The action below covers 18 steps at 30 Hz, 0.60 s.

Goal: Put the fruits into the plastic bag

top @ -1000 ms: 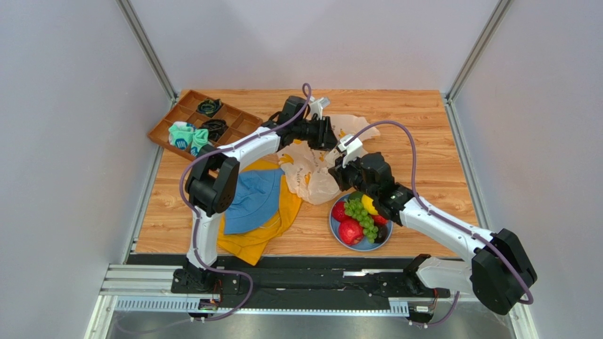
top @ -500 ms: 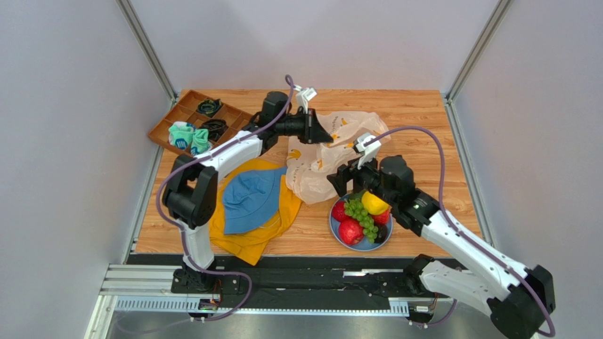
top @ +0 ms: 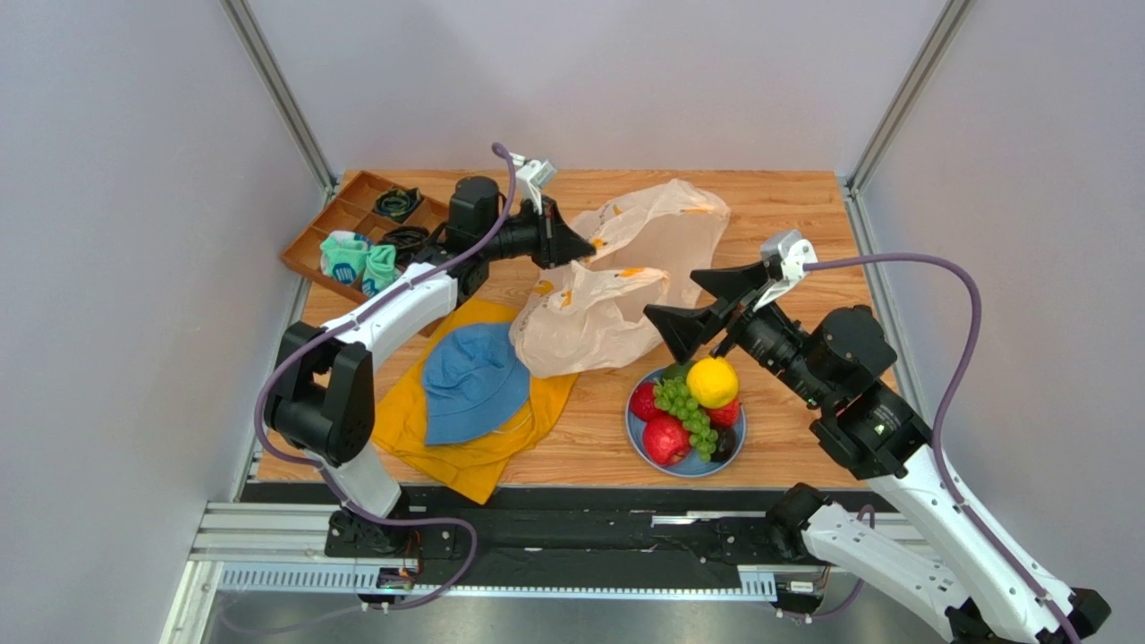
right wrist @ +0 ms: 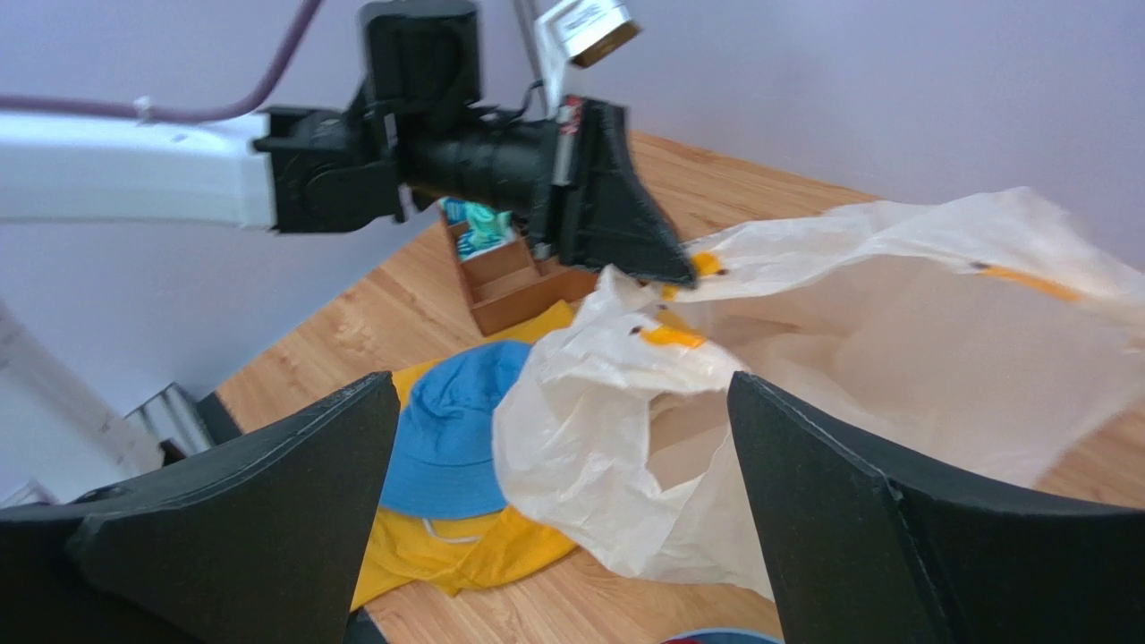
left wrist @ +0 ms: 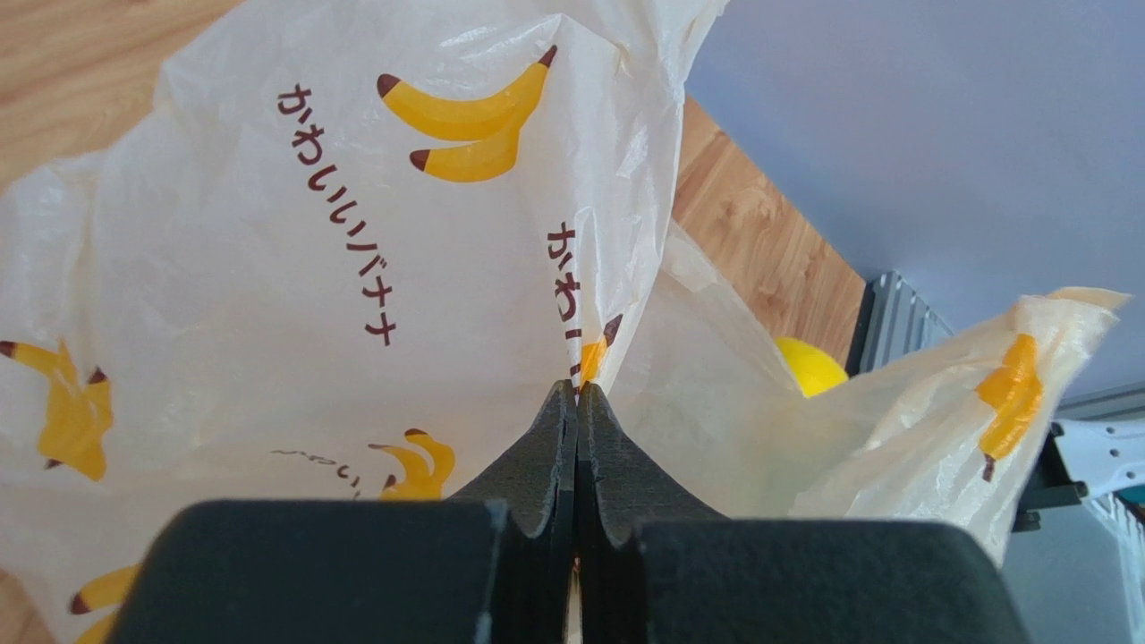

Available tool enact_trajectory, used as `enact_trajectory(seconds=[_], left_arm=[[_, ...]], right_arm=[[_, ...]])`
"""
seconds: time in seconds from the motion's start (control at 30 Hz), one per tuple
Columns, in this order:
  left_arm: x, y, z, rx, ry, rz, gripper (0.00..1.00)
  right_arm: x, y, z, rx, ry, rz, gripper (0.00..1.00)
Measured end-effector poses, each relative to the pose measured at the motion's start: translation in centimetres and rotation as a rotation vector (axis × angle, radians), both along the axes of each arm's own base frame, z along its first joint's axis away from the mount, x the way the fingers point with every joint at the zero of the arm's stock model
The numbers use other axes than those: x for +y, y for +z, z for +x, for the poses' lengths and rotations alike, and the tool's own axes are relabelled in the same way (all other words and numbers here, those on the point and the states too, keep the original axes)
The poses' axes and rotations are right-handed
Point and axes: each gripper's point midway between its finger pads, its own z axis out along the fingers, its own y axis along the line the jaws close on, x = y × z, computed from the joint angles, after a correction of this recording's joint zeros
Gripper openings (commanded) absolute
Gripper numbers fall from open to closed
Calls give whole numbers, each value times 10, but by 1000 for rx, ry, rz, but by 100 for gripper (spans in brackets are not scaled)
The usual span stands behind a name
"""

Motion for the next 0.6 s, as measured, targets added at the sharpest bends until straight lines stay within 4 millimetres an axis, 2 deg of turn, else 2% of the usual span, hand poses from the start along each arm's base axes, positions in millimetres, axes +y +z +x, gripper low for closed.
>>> enact_trajectory(seconds=[0.1, 0.2, 0.3, 0.4, 0.53, 0.6], left_arm=[[8, -16, -5, 25, 8, 16, 0], [10, -20, -10, 24, 10, 18, 0], [15, -15, -15, 8, 13, 11, 0], [18, -7, -20, -13, 8, -1, 0], [18, 1, -26, -28, -16, -14, 0], [18, 0, -29, -21, -28, -13, 0]], right_arm=[[-9, -6, 22, 53, -107, 0, 100], [-27, -31, 56, 169, -237, -5, 99], [-57, -69, 95, 314, -354, 26, 98], [-82, -110, 113, 422, -419, 29, 98], [-78, -144, 126, 489, -384, -36, 97], [-76, -152, 128, 486, -362, -74, 97]])
